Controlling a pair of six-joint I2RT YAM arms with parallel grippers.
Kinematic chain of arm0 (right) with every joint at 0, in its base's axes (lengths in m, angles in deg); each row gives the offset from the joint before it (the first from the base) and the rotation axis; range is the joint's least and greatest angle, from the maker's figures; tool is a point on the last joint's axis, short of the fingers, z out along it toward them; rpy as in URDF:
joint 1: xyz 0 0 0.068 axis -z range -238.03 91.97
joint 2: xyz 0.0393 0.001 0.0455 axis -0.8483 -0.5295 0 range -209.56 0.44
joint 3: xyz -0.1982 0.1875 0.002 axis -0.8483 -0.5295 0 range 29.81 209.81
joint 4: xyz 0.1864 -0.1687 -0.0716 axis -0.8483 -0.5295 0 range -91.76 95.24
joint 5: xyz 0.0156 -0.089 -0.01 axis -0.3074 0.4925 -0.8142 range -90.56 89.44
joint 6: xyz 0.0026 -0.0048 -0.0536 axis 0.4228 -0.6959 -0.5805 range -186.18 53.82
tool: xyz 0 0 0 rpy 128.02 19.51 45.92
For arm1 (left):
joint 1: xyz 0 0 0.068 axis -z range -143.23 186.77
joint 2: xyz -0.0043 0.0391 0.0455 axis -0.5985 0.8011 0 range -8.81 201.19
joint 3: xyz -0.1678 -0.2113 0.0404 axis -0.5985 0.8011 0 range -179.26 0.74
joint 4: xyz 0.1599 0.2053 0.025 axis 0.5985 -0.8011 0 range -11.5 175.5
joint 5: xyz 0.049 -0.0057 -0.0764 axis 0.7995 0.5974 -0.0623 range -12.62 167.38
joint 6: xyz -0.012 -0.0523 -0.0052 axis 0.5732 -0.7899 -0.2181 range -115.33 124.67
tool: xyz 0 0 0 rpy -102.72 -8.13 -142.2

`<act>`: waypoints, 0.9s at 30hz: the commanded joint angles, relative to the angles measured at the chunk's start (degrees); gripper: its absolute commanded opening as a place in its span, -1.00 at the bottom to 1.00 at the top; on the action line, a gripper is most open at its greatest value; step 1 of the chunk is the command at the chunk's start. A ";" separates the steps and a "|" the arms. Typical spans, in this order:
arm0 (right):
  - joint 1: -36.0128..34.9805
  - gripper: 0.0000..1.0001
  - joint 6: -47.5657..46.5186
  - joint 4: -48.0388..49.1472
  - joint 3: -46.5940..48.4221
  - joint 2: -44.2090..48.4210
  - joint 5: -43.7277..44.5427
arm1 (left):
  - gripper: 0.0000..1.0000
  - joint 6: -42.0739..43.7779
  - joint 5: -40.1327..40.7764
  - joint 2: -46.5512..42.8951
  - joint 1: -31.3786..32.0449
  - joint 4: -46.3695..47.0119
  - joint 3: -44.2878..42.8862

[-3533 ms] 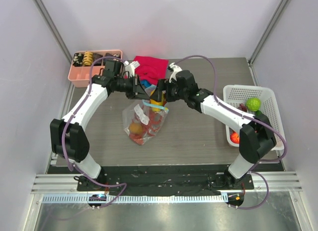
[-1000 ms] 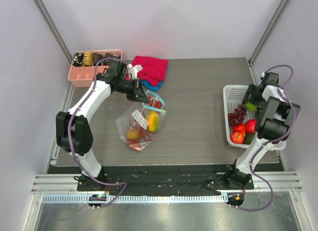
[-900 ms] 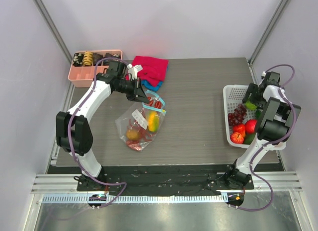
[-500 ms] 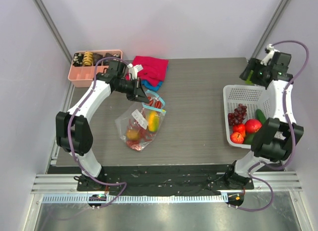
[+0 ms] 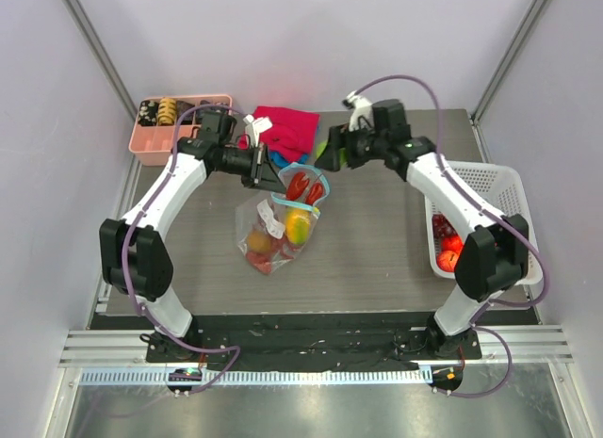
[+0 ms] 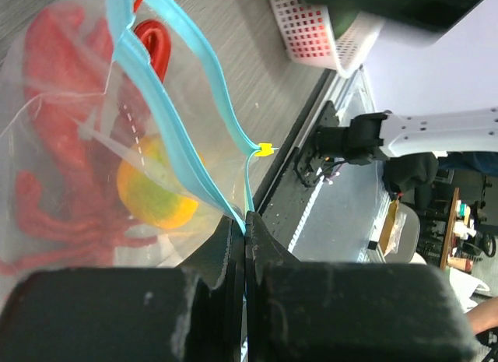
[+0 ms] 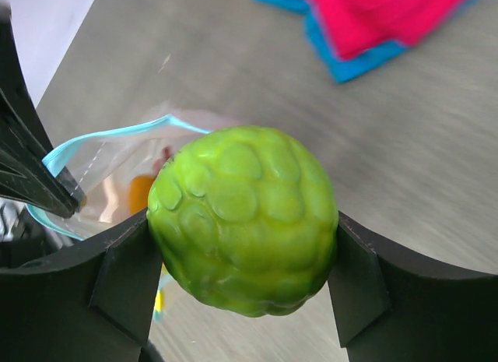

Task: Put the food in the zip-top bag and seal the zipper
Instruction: Place the fake fruit in the zipper food storage bag.

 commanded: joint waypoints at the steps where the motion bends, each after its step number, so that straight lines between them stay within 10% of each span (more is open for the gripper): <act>1: -5.44 -0.98 -0.34 6.66 -1.17 -0.80 -0.71 | -0.99 -1.43 -5.75 -3.95 -0.24 4.48 -0.65; 9: -15.65 -0.74 -5.96 9.67 -1.27 -4.22 4.82 | -0.99 -5.13 -11.81 -6.59 0.03 12.65 2.69; 16: -16.97 0.92 -8.24 9.14 -1.45 -2.74 7.02 | -1.00 -8.21 -13.05 -8.17 -0.06 17.23 4.19; 27: -14.78 0.99 -12.04 -3.84 3.91 3.51 7.20 | -0.99 -8.30 -12.44 -8.97 -0.24 18.72 5.33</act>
